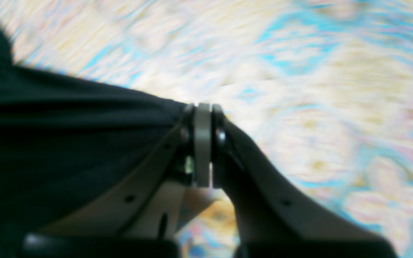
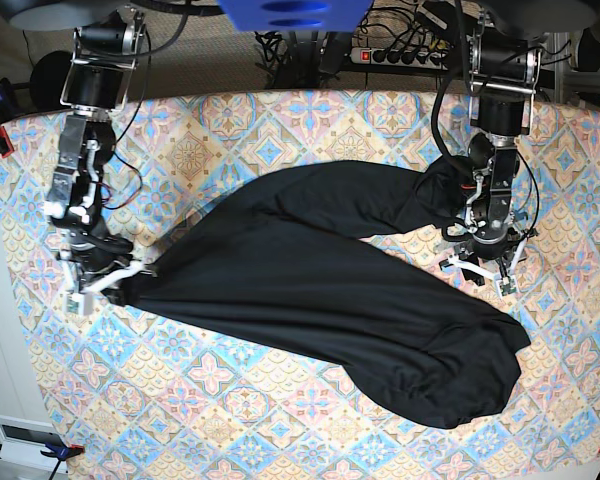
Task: Layout the t-shirt on the table in an organized manner, then fold the t-shirt properly
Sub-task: 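Release and move the left gripper to grasp the shirt's middle edge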
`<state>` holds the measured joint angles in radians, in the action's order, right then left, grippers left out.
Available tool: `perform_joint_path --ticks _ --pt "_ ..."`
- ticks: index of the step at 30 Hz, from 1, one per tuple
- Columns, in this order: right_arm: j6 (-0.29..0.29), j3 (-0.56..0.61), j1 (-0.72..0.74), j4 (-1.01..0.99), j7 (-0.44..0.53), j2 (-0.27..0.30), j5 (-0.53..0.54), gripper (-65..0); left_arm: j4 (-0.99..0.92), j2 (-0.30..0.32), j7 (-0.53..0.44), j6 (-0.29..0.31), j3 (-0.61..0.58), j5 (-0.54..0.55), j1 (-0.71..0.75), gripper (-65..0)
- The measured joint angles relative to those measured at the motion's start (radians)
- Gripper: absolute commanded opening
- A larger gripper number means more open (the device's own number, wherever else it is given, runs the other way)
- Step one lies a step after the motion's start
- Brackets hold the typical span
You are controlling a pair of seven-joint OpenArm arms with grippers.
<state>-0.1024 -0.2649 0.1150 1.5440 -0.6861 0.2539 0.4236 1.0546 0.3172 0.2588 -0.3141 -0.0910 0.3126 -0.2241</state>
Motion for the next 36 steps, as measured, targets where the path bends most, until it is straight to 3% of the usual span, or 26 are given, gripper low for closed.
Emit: perform_joint_path --ticks 6,11,15,22,27,28,30,34,36 --pt "0.008 -0.137 -0.005 -0.061 -0.007 0.001 -0.026 -64.2 0.000 -0.009 0.001 0.010 -0.056 0.005 -0.015 -36.0" --pt "0.007 -0.157 0.005 -0.060 -0.006 0.000 -0.175 -55.6 0.000 -0.035 0.004 0.011 -0.061 0.005 -0.025 -35.8" --pt "0.005 -0.158 -0.002 -0.057 -0.006 0.001 -0.208 -53.1 -0.017 -0.035 0.014 0.008 -0.061 0.005 -0.054 -35.7" --pt "0.005 -0.154 -0.001 -0.055 -0.005 -0.010 -0.208 -53.1 -0.222 -0.040 0.008 0.011 -0.061 0.006 -0.225 -35.7" --pt "0.002 -0.150 0.000 -0.055 -0.003 -0.035 -0.207 -53.1 -0.438 -0.092 -0.014 0.009 -0.060 -0.002 -0.352 -36.2" --pt "0.006 -0.151 0.000 -0.055 0.002 -0.042 -0.207 -53.1 -0.461 -0.102 -0.011 0.016 -0.060 -0.002 -0.370 -37.3" --pt "0.006 -0.151 -0.002 -0.055 0.000 -0.053 -0.208 -53.1 -0.468 -0.109 -0.003 0.122 -0.059 0.000 -0.379 -43.0" --pt "0.002 -0.150 0.000 -0.055 -0.002 -0.062 -0.207 -53.1 -0.436 -0.119 0.011 0.246 -0.058 0.005 -0.370 -62.4" --pt "0.006 -0.150 -0.002 -0.055 -0.002 -0.057 -0.208 -53.1 -0.406 -0.119 0.019 0.252 -0.058 0.003 -0.367 -65.0"
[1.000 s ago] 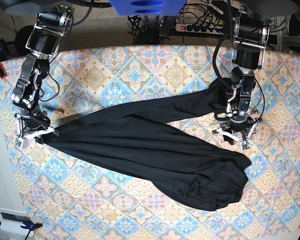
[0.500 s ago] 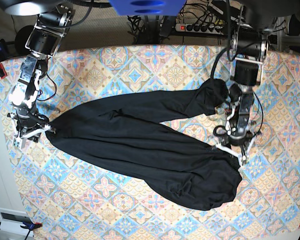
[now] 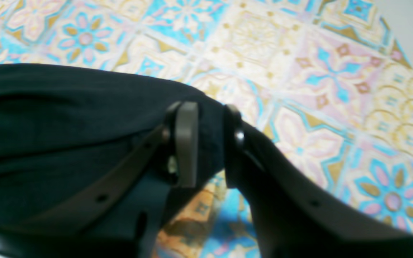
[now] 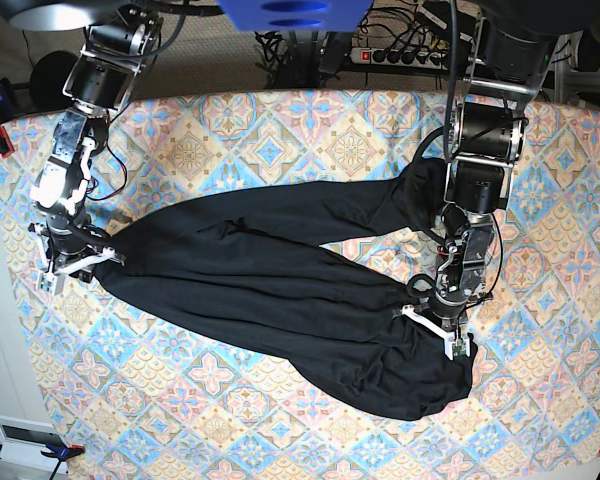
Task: Layout the t-shirt on the table in an organized manner, then fold the t-shirt properly
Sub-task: 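Release and move the left gripper to grasp the shirt's middle edge, then drag the grasped edge outward with the left gripper to flatten the shirt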
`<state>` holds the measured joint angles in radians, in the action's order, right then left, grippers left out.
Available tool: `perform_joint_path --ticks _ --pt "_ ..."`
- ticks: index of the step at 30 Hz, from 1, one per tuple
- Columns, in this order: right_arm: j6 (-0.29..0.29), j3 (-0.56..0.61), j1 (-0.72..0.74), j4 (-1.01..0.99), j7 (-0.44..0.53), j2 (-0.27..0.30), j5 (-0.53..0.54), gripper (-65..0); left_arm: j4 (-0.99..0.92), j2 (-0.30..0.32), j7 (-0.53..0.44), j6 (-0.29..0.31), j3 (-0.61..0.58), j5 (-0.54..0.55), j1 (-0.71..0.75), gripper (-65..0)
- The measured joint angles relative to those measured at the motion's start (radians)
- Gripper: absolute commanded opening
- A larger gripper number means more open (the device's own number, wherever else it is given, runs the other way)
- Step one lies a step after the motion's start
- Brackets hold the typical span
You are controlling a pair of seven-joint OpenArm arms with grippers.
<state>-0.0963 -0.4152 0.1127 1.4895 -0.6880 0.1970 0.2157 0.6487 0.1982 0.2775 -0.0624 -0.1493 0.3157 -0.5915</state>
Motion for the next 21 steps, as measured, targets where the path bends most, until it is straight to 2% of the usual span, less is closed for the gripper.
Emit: perform_joint_path --ticks 5,8,9,12,14,19,21 --pt "-0.001 0.001 0.002 0.000 -0.002 -0.001 0.000 -53.1 0.307 0.040 0.138 0.041 0.053 0.006 0.068 -65.0" --pt "-0.002 -0.001 0.000 0.001 0.003 0.001 0.000 -53.1 0.574 0.060 0.259 0.021 0.147 -0.003 0.173 -65.0" --pt "0.002 0.000 0.000 0.000 0.000 0.000 0.000 -53.1 0.642 0.073 0.277 0.021 0.166 -0.002 0.208 -65.0" --pt "-0.002 0.000 0.001 0.000 0.004 0.000 0.000 -53.1 0.833 0.085 0.417 0.020 0.209 -0.008 0.310 -65.0" --pt "-0.001 0.001 0.002 0.000 0.000 -0.002 0.001 -53.1 0.958 0.084 0.455 0.029 0.233 -0.001 0.372 -65.0" --pt "-0.001 -0.001 0.000 0.000 -0.001 0.000 -0.002 -53.1 1.210 0.082 0.587 0.117 0.329 0.004 0.503 -65.0" --pt "-0.001 -0.001 0.002 0.000 0.000 -0.001 0.001 -53.1 1.292 0.082 0.647 0.132 0.381 -0.003 0.541 -65.0"
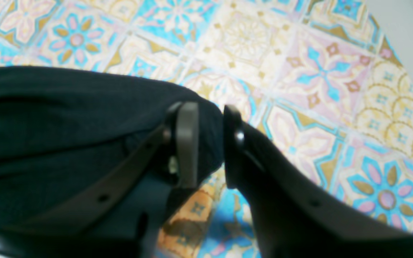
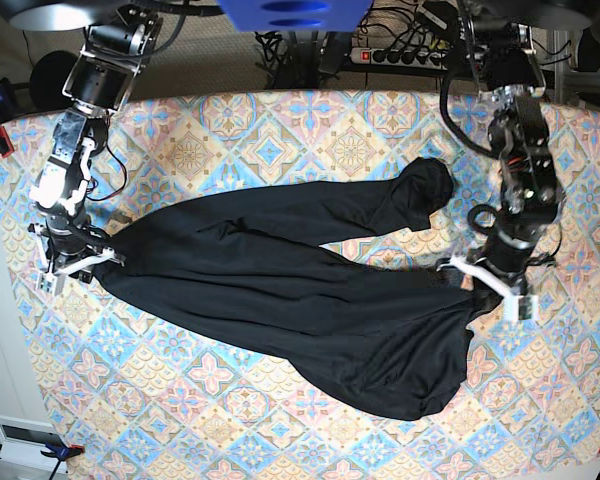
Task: Layout the t-shirt on the table in an organized manner, then fold the t-shirt properly
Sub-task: 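Drag the grasped edge outward with the left gripper to flatten the shirt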
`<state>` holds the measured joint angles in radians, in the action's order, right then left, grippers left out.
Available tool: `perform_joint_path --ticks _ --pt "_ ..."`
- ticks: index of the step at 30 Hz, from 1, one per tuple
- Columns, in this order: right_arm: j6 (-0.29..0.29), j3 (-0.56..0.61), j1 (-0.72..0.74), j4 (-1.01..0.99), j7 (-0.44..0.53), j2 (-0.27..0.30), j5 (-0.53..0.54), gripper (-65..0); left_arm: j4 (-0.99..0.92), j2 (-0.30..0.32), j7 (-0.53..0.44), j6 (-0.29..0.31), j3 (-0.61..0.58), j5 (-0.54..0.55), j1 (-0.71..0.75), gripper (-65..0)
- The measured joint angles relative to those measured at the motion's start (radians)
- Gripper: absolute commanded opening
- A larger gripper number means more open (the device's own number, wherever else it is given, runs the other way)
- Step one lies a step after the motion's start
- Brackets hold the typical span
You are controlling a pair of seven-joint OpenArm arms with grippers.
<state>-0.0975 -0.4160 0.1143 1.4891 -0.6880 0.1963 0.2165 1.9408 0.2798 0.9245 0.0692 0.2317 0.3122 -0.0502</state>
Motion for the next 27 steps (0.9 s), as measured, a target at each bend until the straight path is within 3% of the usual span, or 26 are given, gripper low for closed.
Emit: perform_joint_path --ticks 5,10,17,22,25,27 --pt "0.003 -0.001 -0.006 0.000 0.002 -0.007 -0.001 -53.1 0.077 0.000 0.044 0.014 0.074 0.008 -0.001 -65.0" --pt "-0.003 0.001 -0.029 0.000 -0.005 -0.018 0.000 -53.1 0.077 0.003 0.057 0.006 0.170 0.111 0.003 -62.4" --pt "0.001 0.001 -0.037 0.000 -0.001 -0.016 -0.001 -53.1 -0.008 0.023 0.179 0.006 0.131 0.128 0.032 -57.3" --pt "0.000 0.002 -0.034 0.000 0.000 -0.016 0.000 -53.1 -0.080 0.019 0.182 0.007 0.061 0.137 0.096 -53.9" --pt "0.005 0.029 -0.037 0.000 0.000 -0.010 -0.002 -53.1 -0.142 0.025 0.170 0.002 0.063 0.124 0.076 -47.6" --pt "0.002 0.060 -0.035 0.000 0.003 -0.013 -0.001 -53.1 -0.189 0.026 0.100 0.003 0.064 0.126 0.048 -43.0"
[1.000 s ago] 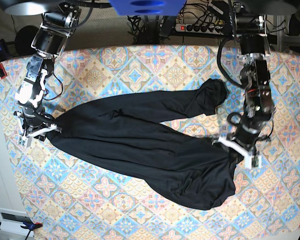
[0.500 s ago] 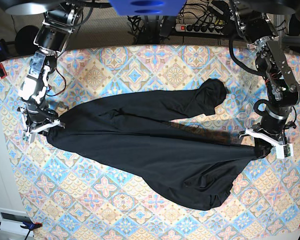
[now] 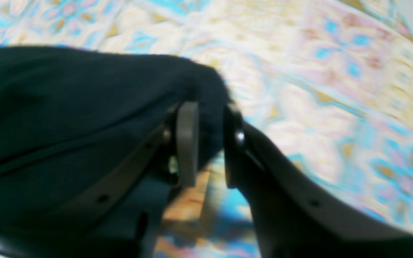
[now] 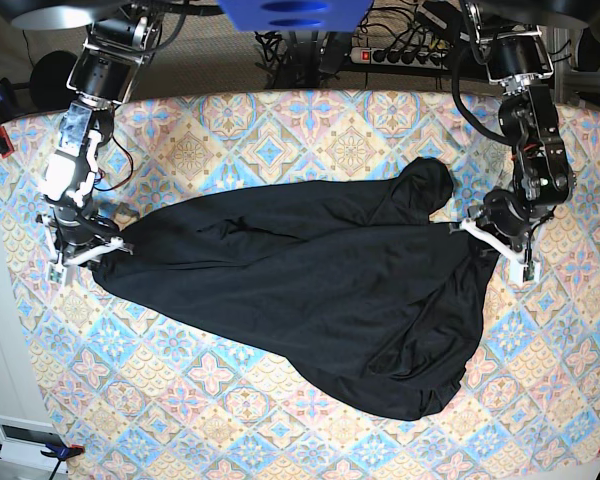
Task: Layout the t-shirt on the table in an organized manner, then fold the t-shirt properly
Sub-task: 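Drag the grasped edge outward with the left gripper to flatten the shirt, then lift the shirt end with the left gripper and sweep it away from the right gripper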
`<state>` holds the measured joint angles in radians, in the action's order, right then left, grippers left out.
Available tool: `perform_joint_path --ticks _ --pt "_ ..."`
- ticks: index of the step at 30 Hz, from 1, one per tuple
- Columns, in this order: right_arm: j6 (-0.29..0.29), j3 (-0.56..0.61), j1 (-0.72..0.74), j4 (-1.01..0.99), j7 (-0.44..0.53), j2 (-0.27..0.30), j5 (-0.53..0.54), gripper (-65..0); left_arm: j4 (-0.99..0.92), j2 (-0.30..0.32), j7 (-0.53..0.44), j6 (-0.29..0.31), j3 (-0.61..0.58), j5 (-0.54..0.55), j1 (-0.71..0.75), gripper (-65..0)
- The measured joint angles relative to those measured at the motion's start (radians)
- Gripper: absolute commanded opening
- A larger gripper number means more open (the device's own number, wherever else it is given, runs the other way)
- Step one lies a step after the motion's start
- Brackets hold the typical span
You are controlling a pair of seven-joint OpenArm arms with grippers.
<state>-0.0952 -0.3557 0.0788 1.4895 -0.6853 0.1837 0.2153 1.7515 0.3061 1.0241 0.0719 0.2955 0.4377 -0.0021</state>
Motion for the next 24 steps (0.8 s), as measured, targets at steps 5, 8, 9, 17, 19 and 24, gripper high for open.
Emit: perform_joint_path --ticks 5,8,9,17,19,24 --pt "-0.005 0.042 0.000 0.000 0.001 -0.002 0.000 -53.1 -0.195 -0.002 -0.163 0.000 0.002 0.005 -0.137 -35.8" --pt "-0.002 0.050 -0.002 0.000 0.002 -0.001 0.002 -53.1 -0.343 -0.001 -0.193 -0.004 0.002 -0.001 -0.227 -35.1" --pt "-0.003 0.051 -0.001 0.000 0.002 -0.001 0.001 -53.1 -0.402 -0.003 -0.207 -0.005 0.000 -0.004 -0.262 -35.1" --pt "-0.002 0.051 -0.002 0.001 0.001 -0.001 0.001 -53.1 -0.862 -0.002 -0.415 -0.008 -0.003 -0.003 -0.500 -34.7" --pt "-0.002 0.052 -0.001 0.001 0.003 -0.002 0.001 -53.1 -0.949 -0.001 -0.475 -0.011 -0.057 -0.013 -0.536 -34.7" --pt "-0.002 0.052 -0.001 0.001 0.002 -0.001 0.001 -53.1 -1.126 -0.024 -0.658 -0.008 -0.250 -0.056 -0.602 -35.1"
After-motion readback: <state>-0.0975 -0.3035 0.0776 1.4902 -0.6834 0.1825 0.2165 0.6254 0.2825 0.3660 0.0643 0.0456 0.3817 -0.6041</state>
